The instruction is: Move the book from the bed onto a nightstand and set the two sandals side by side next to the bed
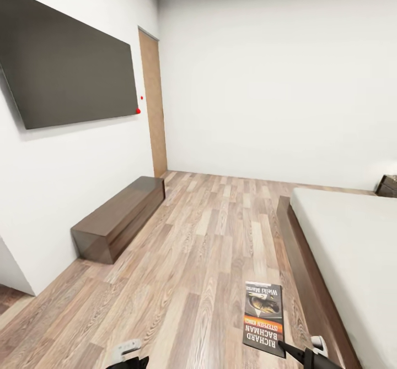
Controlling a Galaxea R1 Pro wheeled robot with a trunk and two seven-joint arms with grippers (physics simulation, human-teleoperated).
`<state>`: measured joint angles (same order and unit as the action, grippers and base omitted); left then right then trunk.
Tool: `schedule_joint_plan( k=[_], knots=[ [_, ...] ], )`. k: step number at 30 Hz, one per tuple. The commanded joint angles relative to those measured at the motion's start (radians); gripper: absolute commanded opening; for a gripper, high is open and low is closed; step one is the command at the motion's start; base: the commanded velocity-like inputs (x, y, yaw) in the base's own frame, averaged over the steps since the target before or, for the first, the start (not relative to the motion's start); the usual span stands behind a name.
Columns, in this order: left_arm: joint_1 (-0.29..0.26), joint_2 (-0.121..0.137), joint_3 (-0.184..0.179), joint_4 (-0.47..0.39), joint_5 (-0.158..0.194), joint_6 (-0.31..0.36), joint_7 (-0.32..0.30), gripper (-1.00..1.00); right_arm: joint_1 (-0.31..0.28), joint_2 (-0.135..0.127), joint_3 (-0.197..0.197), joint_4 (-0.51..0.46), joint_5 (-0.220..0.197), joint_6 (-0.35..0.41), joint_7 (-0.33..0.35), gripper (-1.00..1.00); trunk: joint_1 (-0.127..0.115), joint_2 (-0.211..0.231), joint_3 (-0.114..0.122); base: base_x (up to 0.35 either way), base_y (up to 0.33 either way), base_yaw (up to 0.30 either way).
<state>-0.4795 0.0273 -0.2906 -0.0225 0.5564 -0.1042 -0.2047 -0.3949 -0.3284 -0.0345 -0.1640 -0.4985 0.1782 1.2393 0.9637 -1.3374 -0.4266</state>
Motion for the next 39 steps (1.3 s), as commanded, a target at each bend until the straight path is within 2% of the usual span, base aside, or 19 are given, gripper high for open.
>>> schedule_joint_plan(
  k=[1,17,39],
  knots=[
    [-0.001,0.000,-0.009,0.001,0.010,-0.003,-0.004,1.00,-0.001,0.000,-0.007,0.000,-0.002,0.011,0.003,-1.00,0.000,-0.001,-0.001,0.000,0.000,-0.199],
    [-0.001,0.000,-0.009,0.001,0.010,-0.003,-0.004,1.00,-0.001,0.000,-0.007,0.000,-0.002,0.011,0.004,-1.00,0.000,-0.001,-0.001,0.000,0.000,-0.186],
    [-0.001,0.000,-0.009,0.001,0.010,-0.003,-0.004,1.00,-0.001,0.000,-0.007,0.000,-0.002,0.011,0.003,-1.00,0.000,-0.001,-0.001,0.000,0.000,-0.007]
  ],
)
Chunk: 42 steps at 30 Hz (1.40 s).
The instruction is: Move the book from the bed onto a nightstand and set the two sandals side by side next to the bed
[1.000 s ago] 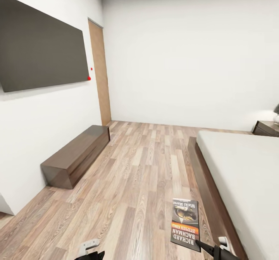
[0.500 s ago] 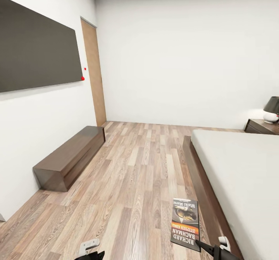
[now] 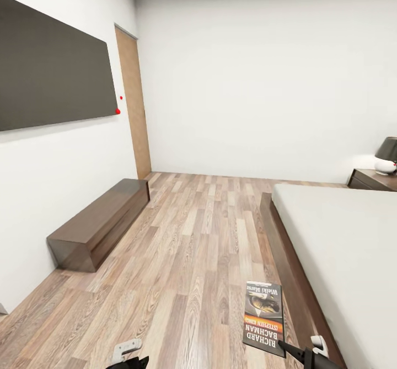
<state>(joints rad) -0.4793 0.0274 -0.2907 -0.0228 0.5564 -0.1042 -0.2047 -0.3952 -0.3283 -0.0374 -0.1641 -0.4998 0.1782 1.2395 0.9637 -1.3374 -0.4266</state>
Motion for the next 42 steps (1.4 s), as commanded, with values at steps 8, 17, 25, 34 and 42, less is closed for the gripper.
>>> schedule_joint_plan(
  k=[8,17,25,34,42],
  knots=[
    [-0.001,0.000,-0.008,0.001,0.010,-0.003,-0.004,1.00,-0.001,0.001,-0.004,0.000,0.000,0.010,0.004,-1.00,0.000,-0.001,-0.001,0.000,0.000,0.000],
    [-0.001,0.000,-0.008,0.001,0.010,-0.003,-0.004,1.00,-0.001,0.001,-0.004,0.000,0.000,0.010,0.004,-1.00,0.000,-0.001,-0.001,0.000,0.000,-0.129],
    [-0.001,0.000,-0.008,0.001,0.010,-0.003,-0.004,1.00,-0.001,0.002,-0.004,0.000,0.000,0.010,0.005,-1.00,0.000,-0.001,-0.001,0.000,0.000,-0.223],
    [-0.001,0.000,-0.008,0.001,0.010,-0.003,-0.004,1.00,-0.001,0.002,-0.004,0.000,0.000,0.010,0.004,-1.00,0.000,-0.001,-0.001,0.000,0.000,-0.036],
    [-0.001,0.001,-0.008,0.001,0.010,-0.003,-0.004,1.00,-0.001,0.002,-0.004,0.000,0.000,0.010,0.005,-1.00,0.000,-0.001,-0.001,0.000,0.000,-0.002]
  ],
)
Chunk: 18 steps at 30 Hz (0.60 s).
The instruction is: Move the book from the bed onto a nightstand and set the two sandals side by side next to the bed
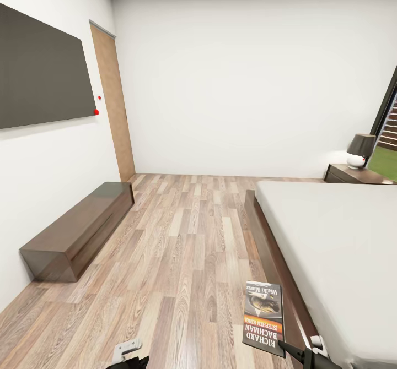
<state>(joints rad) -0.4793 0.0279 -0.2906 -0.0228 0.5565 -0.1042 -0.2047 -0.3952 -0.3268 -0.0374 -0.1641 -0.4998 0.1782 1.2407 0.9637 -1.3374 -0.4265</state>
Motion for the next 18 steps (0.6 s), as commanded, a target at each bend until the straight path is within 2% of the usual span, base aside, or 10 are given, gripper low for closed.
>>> schedule_joint_plan(
  k=[1,12,18],
  knots=[
    [-0.001,0.000,-0.008,0.001,0.010,-0.003,-0.004,1.00,-0.001,0.000,-0.004,0.000,0.000,0.010,0.003,-1.00,0.000,-0.001,-0.001,0.005,0.000,0.000],
    [-0.001,0.000,-0.008,0.001,0.010,-0.003,-0.004,1.00,-0.001,0.000,-0.004,0.000,0.000,0.010,0.003,-1.00,0.000,-0.001,-0.001,0.123,0.000,0.000],
    [-0.001,0.000,-0.008,0.001,0.010,-0.003,-0.004,1.00,-0.001,0.000,-0.004,0.000,0.000,0.010,0.003,-1.00,0.000,-0.001,-0.004,0.028,0.000,0.000]
  ],
)
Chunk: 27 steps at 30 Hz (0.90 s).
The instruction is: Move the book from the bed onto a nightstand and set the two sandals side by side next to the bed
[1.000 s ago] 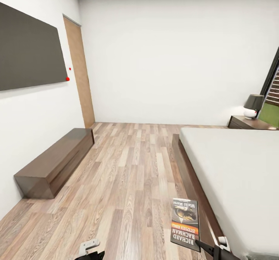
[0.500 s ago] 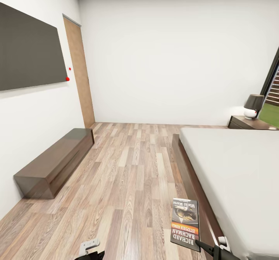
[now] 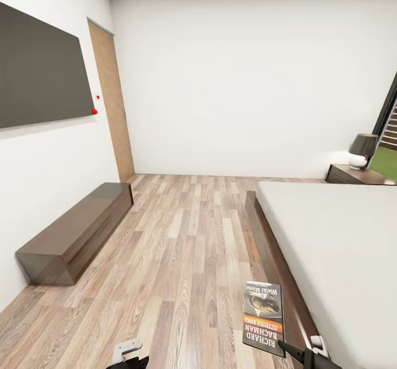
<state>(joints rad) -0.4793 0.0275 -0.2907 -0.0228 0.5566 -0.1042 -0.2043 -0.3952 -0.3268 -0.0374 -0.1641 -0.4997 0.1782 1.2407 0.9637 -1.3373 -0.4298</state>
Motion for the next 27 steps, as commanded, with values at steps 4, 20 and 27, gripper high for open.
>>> schedule_joint_plan(
  k=[4,20,27],
  knots=[
    [-0.001,0.000,-0.008,0.001,0.010,-0.003,-0.004,1.00,-0.001,0.000,-0.004,0.000,0.000,0.010,0.003,-1.00,0.000,-0.001,-0.006,0.004,0.000,0.000],
    [-0.001,0.000,-0.008,0.001,0.010,-0.003,-0.004,1.00,-0.001,0.000,-0.004,0.000,0.000,0.010,0.003,-1.00,0.000,-0.001,-0.024,0.000,0.000,0.000],
    [-0.001,0.000,-0.008,0.001,0.010,-0.003,-0.004,1.00,-0.001,0.000,-0.004,0.000,0.000,0.010,0.003,-1.00,0.000,-0.001,-0.025,0.179,0.000,0.000]
  ],
)
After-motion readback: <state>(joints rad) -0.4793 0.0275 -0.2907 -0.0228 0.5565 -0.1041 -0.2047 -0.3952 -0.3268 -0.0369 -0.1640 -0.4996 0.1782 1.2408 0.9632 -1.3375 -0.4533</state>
